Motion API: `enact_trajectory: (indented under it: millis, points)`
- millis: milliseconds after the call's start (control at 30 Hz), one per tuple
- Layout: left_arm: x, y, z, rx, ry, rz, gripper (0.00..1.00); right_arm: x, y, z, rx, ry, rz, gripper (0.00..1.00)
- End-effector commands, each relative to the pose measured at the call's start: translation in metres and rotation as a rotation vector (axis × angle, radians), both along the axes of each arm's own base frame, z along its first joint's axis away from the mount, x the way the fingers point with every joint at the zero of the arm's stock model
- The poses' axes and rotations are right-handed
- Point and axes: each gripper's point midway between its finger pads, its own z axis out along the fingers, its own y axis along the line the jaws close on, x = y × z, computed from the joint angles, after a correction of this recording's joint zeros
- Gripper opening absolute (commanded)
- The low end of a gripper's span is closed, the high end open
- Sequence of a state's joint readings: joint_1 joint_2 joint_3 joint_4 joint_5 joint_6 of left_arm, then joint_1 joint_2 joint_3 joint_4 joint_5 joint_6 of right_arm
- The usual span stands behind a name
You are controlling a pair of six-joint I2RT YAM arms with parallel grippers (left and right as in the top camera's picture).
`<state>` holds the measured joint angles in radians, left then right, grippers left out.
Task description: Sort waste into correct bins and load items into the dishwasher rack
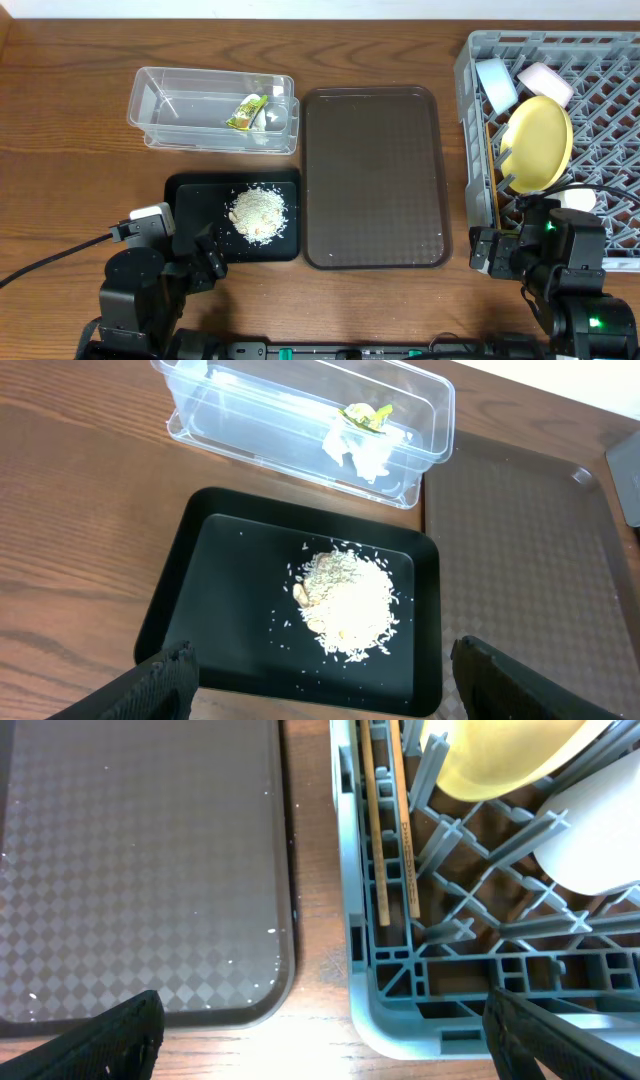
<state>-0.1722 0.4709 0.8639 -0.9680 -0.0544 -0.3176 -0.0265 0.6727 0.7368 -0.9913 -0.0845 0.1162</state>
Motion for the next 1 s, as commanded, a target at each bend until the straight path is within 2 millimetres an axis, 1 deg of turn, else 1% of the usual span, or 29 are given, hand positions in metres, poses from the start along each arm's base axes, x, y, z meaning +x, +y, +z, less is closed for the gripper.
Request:
enact_trajectory:
  millis: [0,133,200,300,400,633,833,900,967]
  points:
    - [0.0,-0.001,-0.002,-0.008,0.003,0.001,0.83,0.0,-0.005,0.005,-0.039,-0.041,-0.003,0.99]
    - [0.0,-0.001,-0.002,-0.008,0.003,0.0,0.83,0.01,0.002,0.027,-0.064,-0.201,0.055,0.99]
    - [0.0,-0.001,-0.002,-0.008,0.003,0.0,0.83,0.015,0.007,0.039,-0.089,-0.316,0.103,0.99]
    - [0.0,-0.001,-0.002,-0.008,0.003,0.0,0.83,0.018,0.014,0.048,-0.09,-0.472,0.129,0.99]
    - [0.0,-0.001,-0.002,-0.008,0.003,0.001,0.83,0.021,0.016,0.051,-0.088,-0.609,0.126,0.99]
    - [0.0,-0.001,-0.002,-0.008,0.003,0.0,0.83,0.035,0.017,0.06,-0.086,-0.9,0.108,0.99]
    - [0.0,-0.001,-0.002,-0.008,0.003,0.0,0.83,0.04,0.017,0.058,-0.085,-1.054,0.098,0.99]
    - [0.0,-0.001,-0.002,-0.008,0.003,0.0,0.83,0.04,0.017,0.056,-0.086,-1.083,0.094,0.99]
    - [0.0,-0.001,-0.002,-0.008,0.003,0.001,0.83,0.042,0.015,0.047,-0.091,-1.057,0.083,0.99]
